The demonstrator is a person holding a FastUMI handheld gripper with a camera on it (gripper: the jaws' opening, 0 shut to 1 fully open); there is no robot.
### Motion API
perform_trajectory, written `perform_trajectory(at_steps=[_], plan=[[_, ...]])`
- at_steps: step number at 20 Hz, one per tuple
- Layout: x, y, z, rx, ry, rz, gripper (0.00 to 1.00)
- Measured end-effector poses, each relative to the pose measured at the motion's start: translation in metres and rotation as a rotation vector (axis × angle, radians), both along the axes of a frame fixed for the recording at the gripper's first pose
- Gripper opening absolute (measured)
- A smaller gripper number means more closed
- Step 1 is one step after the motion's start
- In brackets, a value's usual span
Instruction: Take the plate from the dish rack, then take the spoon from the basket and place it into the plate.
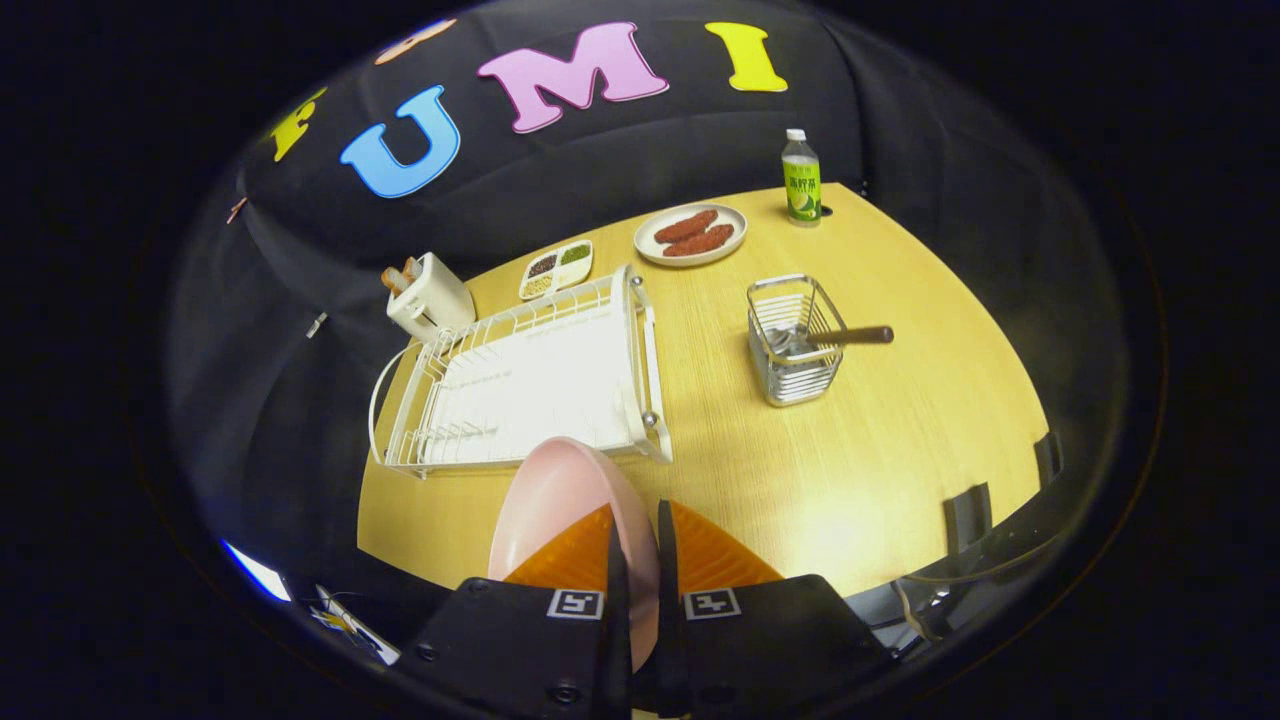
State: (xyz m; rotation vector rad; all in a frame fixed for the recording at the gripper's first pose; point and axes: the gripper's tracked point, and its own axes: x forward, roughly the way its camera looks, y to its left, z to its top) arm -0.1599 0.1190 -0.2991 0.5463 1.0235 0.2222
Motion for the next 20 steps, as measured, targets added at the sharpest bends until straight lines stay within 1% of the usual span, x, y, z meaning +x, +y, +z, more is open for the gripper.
perform_trajectory(at_steps=[3,6,9,11,14,15,16,17,19,20], plan=[[-0.01,0.013,-0.034,0.046,0.057,-0.01,0.15],[-0.008,0.027,-0.061,0.049,0.062,-0.008,0.14],[0.002,0.041,-0.076,0.072,0.059,-0.001,0.14],[0.008,0.049,-0.079,0.103,0.064,-0.014,0.14],[0.014,0.06,-0.091,0.107,0.081,-0.014,0.15],[0.016,0.059,-0.09,0.101,0.08,-0.015,0.15],[0.016,0.057,-0.096,0.069,0.088,-0.017,0.15],[0.015,0.053,-0.102,0.03,0.093,-0.007,0.18],[0.008,0.045,-0.109,-0.03,0.099,0.013,0.19],[0.009,0.046,-0.109,-0.027,0.094,0.013,0.23]])
